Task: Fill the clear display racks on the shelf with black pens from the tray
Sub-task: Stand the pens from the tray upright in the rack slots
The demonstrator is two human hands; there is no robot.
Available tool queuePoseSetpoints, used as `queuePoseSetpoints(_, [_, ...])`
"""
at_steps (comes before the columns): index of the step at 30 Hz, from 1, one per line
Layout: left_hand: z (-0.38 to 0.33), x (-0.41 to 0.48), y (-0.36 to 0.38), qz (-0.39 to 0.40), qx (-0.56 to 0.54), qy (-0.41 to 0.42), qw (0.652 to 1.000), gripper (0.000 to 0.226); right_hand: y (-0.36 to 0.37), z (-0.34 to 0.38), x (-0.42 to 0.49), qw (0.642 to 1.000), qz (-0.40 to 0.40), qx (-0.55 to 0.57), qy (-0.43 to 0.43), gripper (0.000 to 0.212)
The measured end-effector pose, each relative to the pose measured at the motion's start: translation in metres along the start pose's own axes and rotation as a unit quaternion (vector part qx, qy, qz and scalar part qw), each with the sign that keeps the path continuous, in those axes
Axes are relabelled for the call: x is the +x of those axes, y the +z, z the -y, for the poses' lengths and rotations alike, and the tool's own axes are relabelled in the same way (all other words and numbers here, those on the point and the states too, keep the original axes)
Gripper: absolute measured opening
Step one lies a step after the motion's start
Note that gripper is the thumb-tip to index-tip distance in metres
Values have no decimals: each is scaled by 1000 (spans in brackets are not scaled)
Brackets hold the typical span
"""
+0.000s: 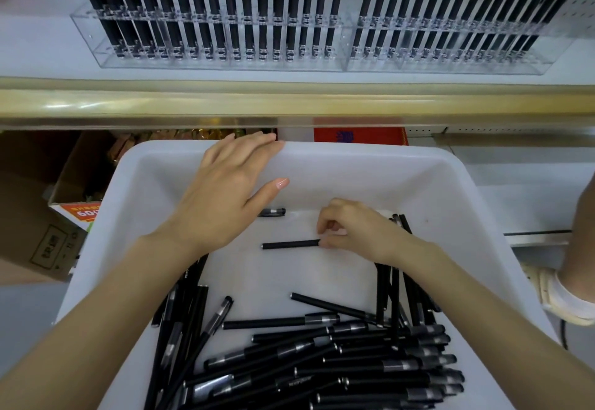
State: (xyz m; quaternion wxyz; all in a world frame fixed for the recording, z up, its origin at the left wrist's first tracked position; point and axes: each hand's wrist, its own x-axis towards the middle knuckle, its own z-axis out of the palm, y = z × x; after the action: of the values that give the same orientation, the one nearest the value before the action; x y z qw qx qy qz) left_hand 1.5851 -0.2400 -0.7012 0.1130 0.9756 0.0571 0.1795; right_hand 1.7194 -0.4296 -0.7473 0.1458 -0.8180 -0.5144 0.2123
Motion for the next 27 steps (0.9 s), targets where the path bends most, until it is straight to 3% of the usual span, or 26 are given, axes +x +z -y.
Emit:
queuePoseSetpoints(8, [0, 0, 2, -1, -5, 4, 1000, 60, -23, -20, -10, 995, 36, 13, 90, 20])
queuePoseSetpoints(19, [0, -1, 1, -3, -16, 3, 1000, 60, -11, -8, -7, 994, 72, 36, 79, 18])
queuePoseSetpoints(23, [3, 0, 1, 0, -57, 3, 998, 60, -17, -5, -12, 992, 32, 91, 81, 16])
queuePoseSetpoints(27, [9, 10, -15, -36, -221, -52, 973, 53, -46, 0, -18, 979, -59, 188, 60, 14])
